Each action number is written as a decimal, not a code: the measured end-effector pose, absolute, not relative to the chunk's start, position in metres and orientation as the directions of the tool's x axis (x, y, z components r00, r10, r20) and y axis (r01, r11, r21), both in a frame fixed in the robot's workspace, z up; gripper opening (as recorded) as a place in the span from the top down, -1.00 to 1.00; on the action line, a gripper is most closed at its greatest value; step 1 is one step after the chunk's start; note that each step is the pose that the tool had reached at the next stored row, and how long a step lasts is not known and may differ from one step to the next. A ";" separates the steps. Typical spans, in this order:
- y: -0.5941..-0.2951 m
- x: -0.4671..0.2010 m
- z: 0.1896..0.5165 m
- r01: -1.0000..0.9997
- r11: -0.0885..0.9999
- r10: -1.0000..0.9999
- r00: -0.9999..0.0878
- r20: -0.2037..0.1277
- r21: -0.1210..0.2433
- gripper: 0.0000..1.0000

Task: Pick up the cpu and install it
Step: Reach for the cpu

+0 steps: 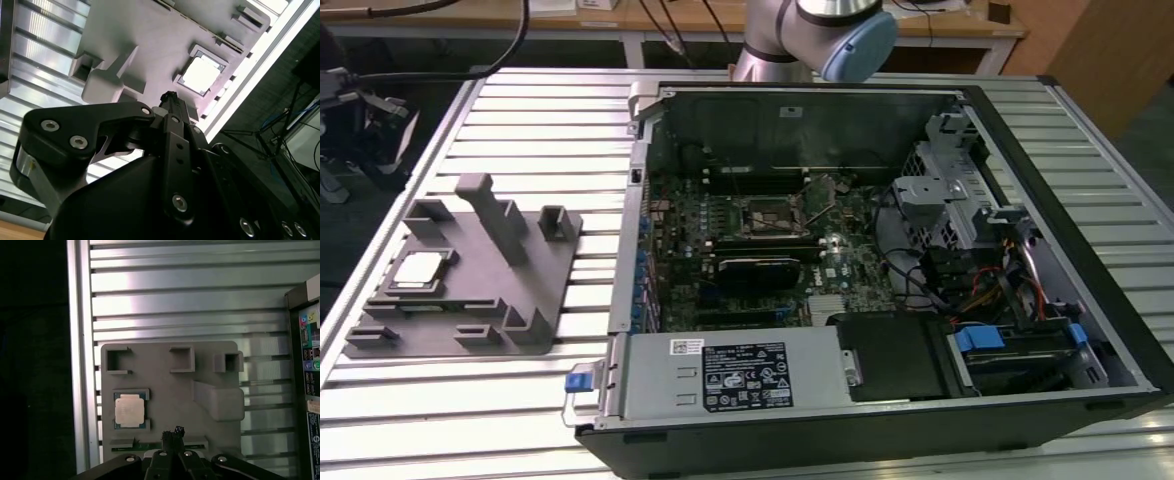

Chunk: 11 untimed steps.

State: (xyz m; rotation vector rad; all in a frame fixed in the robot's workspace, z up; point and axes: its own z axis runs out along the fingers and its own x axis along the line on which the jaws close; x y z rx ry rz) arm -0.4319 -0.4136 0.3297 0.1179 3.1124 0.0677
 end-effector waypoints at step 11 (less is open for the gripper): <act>-0.415 -0.433 0.310 0.075 0.996 0.076 -0.997 -0.025 0.044 0.79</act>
